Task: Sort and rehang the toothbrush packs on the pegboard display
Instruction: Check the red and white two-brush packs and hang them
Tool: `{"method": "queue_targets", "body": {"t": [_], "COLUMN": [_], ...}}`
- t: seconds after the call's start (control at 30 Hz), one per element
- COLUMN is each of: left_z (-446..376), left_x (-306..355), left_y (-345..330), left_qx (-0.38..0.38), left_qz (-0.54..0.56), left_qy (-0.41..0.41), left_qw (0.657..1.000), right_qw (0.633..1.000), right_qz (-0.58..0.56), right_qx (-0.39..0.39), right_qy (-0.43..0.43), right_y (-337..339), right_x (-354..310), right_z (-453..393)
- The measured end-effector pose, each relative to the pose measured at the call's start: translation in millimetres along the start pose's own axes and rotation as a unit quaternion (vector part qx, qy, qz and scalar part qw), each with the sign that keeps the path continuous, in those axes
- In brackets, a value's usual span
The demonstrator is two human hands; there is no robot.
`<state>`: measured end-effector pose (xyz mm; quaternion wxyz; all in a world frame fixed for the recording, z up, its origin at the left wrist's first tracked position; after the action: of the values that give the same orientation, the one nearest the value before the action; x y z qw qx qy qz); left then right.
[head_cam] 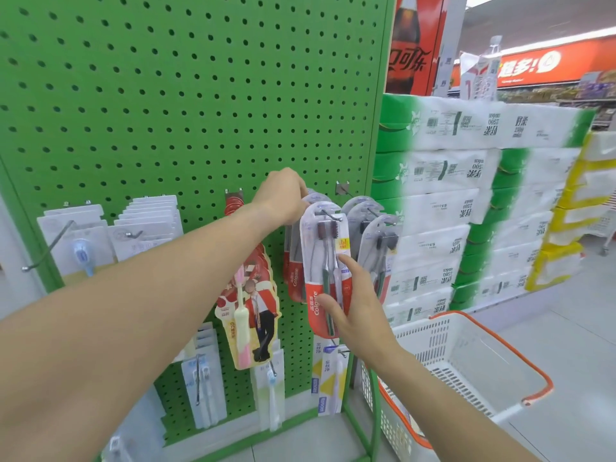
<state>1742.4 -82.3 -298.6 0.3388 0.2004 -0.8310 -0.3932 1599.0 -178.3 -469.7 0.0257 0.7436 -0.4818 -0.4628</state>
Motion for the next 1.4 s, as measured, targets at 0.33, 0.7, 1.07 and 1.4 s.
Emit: {"method": "queue_targets", "body": {"t": [0.33,0.7,1.07,1.4], "left_z": [3,17,58,106], "left_x": [-1,-12,19,29], "left_y": [20,46,92,113], "left_qx": [-0.027,0.064,0.327,0.33], "left_qz": [-0.017,0.02,0.24,0.18], "left_qy": [-0.027,-0.03,-0.099,-0.236], "left_qw": [0.999,0.997,0.909,0.896], "right_qw": [1.0,0.998,0.98,0.952], "right_qz": [0.026,0.006,-0.047,-0.204], "right_qx": [-0.011,-0.069,0.188,0.193], "right_qy": [0.002,0.005,0.053,0.123], "right_y": [6,4,37,67], "right_x": [4,8,-36,-133], "right_z": [-8,-4,-1,-16]}}
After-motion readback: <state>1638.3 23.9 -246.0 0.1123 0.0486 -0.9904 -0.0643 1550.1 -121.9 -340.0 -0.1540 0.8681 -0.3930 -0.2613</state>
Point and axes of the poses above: each hand's wrist, its own z-axis away from the middle knuckle, its own y-axis out of the back of the hand, x = y × z, the point moved 3 cm from there along -z, towards the middle knuckle, and after that the axes turned 4 degrees about x, right-handed, at the moved point
